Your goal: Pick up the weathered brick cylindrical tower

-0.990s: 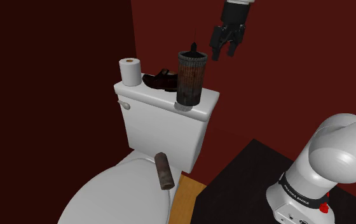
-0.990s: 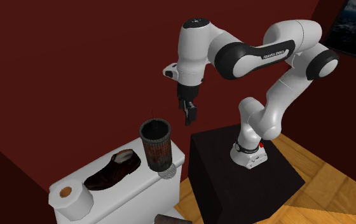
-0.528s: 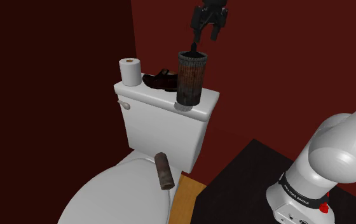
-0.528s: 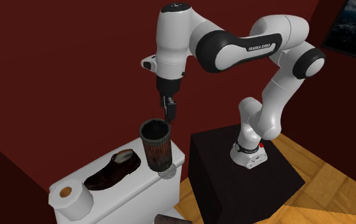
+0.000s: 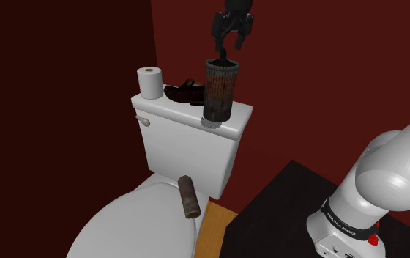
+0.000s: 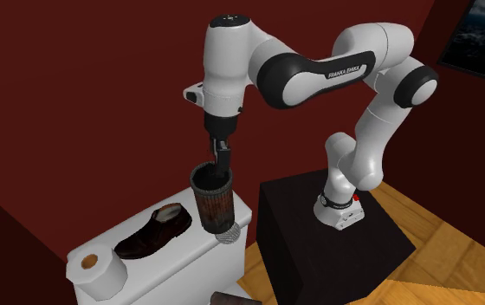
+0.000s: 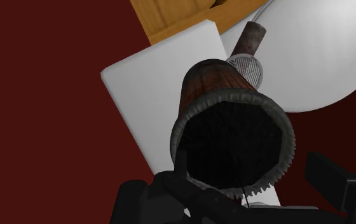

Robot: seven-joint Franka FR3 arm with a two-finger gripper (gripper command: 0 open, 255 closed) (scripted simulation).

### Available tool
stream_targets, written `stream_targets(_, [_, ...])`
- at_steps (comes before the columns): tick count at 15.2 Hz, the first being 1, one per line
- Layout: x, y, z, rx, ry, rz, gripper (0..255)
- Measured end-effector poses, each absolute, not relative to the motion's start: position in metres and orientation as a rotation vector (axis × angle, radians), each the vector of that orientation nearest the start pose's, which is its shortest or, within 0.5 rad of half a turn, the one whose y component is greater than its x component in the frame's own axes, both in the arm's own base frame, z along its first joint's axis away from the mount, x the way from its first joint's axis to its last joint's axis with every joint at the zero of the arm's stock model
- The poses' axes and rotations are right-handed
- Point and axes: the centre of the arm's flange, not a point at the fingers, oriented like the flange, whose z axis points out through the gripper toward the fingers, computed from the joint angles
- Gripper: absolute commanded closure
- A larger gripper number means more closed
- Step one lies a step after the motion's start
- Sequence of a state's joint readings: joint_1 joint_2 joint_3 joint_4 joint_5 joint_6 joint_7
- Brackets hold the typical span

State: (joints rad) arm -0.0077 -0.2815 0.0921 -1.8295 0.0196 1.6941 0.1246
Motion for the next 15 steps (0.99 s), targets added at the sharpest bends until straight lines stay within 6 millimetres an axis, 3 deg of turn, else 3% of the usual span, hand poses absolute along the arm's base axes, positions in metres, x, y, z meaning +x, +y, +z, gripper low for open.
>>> stream_targets(2, [0.4747, 0.0478, 0.6469, -3.124, 0.067, -0.226, 0])
stream_targets(3, [0.4745, 0.0479, 0.6454, -3.124, 0.067, -0.227, 255])
stream_targets(15, [0.4752, 0.0477, 0.6501, -3.124, 0.067, -0.226, 255])
